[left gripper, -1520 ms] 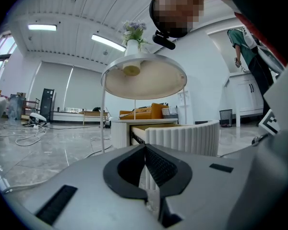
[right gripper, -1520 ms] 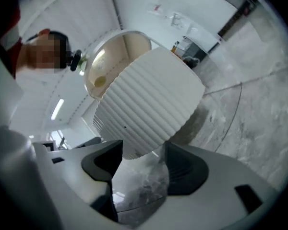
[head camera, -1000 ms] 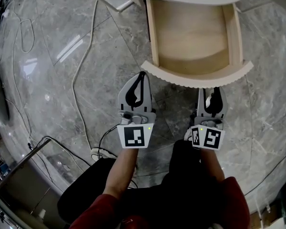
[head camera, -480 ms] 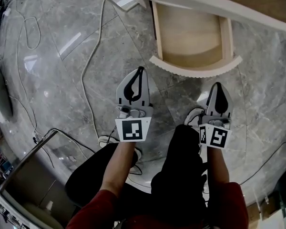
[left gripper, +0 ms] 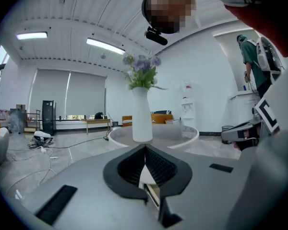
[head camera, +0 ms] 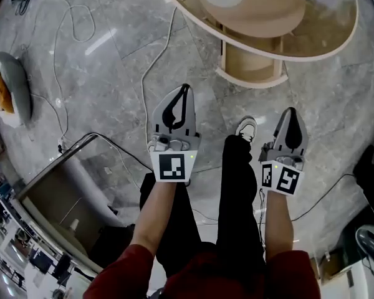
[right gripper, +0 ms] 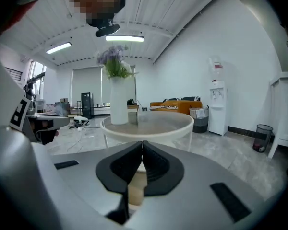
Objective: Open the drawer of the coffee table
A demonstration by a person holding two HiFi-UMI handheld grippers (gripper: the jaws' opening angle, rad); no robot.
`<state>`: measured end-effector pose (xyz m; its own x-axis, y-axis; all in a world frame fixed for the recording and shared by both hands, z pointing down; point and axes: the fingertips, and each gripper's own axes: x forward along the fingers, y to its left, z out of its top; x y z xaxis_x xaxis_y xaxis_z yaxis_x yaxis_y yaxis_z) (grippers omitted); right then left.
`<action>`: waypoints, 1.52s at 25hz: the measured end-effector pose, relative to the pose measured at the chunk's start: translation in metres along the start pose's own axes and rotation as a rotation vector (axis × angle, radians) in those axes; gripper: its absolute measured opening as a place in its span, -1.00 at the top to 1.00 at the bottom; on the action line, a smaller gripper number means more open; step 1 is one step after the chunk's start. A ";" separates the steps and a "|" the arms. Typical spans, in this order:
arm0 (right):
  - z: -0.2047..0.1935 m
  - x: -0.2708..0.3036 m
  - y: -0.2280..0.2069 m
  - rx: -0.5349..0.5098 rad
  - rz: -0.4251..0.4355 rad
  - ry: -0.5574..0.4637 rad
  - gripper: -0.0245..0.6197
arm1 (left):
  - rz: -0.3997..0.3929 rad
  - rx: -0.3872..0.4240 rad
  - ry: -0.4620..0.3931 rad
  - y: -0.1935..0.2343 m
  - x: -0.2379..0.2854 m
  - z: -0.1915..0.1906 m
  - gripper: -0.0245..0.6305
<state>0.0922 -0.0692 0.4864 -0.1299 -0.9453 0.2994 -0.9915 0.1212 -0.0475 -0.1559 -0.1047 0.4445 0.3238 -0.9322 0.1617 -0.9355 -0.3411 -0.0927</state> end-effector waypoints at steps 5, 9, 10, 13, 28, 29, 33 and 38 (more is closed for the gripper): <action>0.138 -0.020 0.021 0.006 0.035 -0.030 0.85 | 0.005 0.005 0.021 0.013 -0.029 0.132 0.88; 0.254 -0.032 0.027 0.014 0.056 -0.100 0.85 | 0.001 -0.001 0.109 0.016 -0.046 0.223 0.88; 0.283 -0.037 0.028 0.017 0.062 -0.120 0.85 | 0.005 -0.025 0.127 0.017 -0.053 0.245 0.88; 0.357 -0.063 0.038 0.020 0.094 -0.166 0.86 | 0.011 -0.054 0.084 0.021 -0.075 0.317 0.88; 0.565 -0.153 0.059 -0.039 0.209 -0.332 0.85 | 0.112 0.014 -0.084 0.045 -0.124 0.516 0.88; 0.568 -0.154 0.059 -0.044 0.205 -0.336 0.85 | 0.109 0.024 -0.101 0.045 -0.124 0.522 0.88; 0.569 -0.160 0.057 -0.063 0.199 -0.335 0.85 | 0.109 0.045 -0.131 0.040 -0.129 0.531 0.88; 0.573 -0.168 0.051 -0.089 0.172 -0.348 0.85 | 0.092 0.048 -0.138 0.032 -0.131 0.536 0.88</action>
<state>0.0680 -0.0782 -0.1127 -0.2985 -0.9533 -0.0469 -0.9544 0.2979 0.0189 -0.1526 -0.0584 -0.1065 0.2569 -0.9663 0.0147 -0.9553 -0.2562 -0.1479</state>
